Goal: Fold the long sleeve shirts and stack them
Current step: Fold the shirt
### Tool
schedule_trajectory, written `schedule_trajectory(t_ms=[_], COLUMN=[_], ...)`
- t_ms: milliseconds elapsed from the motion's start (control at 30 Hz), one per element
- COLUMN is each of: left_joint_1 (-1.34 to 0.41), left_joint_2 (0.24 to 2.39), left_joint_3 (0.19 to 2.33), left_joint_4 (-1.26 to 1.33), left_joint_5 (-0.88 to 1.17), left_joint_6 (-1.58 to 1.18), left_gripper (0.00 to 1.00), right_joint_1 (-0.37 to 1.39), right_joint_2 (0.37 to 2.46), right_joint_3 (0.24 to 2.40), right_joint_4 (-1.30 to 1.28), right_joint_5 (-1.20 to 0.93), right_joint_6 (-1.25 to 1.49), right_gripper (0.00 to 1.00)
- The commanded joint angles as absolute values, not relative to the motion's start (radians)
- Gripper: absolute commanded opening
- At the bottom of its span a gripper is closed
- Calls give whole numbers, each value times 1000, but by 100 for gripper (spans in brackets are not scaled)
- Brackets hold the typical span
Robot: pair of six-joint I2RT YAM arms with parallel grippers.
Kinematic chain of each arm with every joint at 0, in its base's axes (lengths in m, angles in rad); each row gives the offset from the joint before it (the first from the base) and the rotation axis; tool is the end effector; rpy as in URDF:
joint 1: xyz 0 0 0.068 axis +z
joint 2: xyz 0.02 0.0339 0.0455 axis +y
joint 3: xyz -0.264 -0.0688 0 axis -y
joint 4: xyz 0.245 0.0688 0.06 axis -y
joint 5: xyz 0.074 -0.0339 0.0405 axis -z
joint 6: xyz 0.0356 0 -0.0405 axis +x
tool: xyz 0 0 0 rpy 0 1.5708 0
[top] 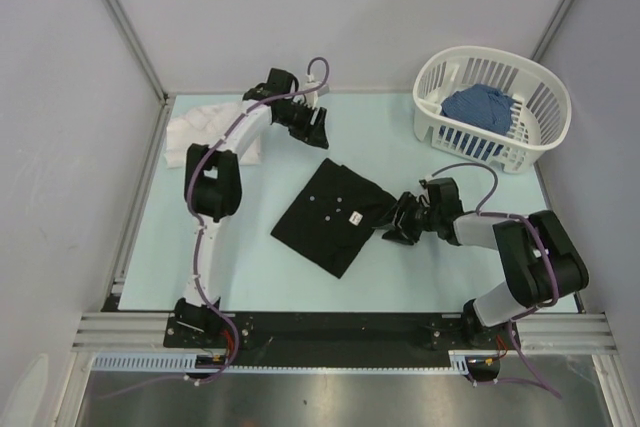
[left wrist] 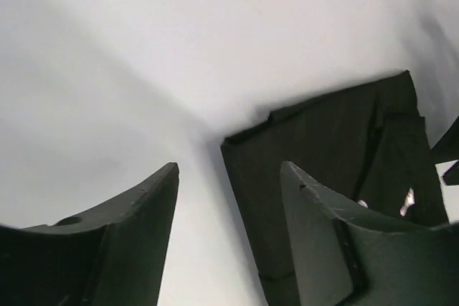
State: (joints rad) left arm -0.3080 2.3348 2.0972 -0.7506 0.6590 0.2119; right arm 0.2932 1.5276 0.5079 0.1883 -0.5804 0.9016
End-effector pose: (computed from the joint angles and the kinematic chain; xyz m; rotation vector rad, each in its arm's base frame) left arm 0.4804 -0.1757 0.2195 0.8758 2.3119 -0.8755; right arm 0.2413 0.0932 0.1233 0.4892 2.5578 1.2026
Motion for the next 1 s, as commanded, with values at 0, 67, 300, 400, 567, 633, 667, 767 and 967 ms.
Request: schedule_trajectory(t_ms=[0, 67, 300, 400, 567, 633, 667, 767, 967], left_joint_1=[-327, -330, -328, -308, -175, -123, -71, -16, -6], left_joint_2=[2450, 2485, 2514, 2502, 2317, 2167, 2111, 1901, 1660], left_joint_3=[2226, 2236, 2186, 2126, 1800, 1564, 1487, 1211, 956], left_joint_4=[-795, -790, -784, -785, -651, -541, -517, -471, -563], left_joint_5=[750, 781, 822, 834, 818, 764, 741, 689, 667], left_joint_6=[213, 180, 152, 138, 49, -38, -66, -115, -88], left_gripper=[62, 60, 39, 13, 0, 0, 0, 0, 57], right_joint_1=[236, 224, 199, 193, 192, 196, 202, 219, 285], right_joint_2=[1473, 1462, 1431, 1440, 1456, 1474, 1483, 1525, 1624], right_joint_3=[528, 525, 523, 543, 581, 594, 598, 635, 732], right_joint_4=[75, 51, 11, 6, -41, -48, -55, -98, -192], right_joint_5=[-583, -592, -618, -626, -637, -649, -656, -686, -730], right_joint_6=[804, 787, 756, 732, 706, 693, 683, 646, 549], right_gripper=[54, 54, 55, 55, 55, 56, 57, 61, 63])
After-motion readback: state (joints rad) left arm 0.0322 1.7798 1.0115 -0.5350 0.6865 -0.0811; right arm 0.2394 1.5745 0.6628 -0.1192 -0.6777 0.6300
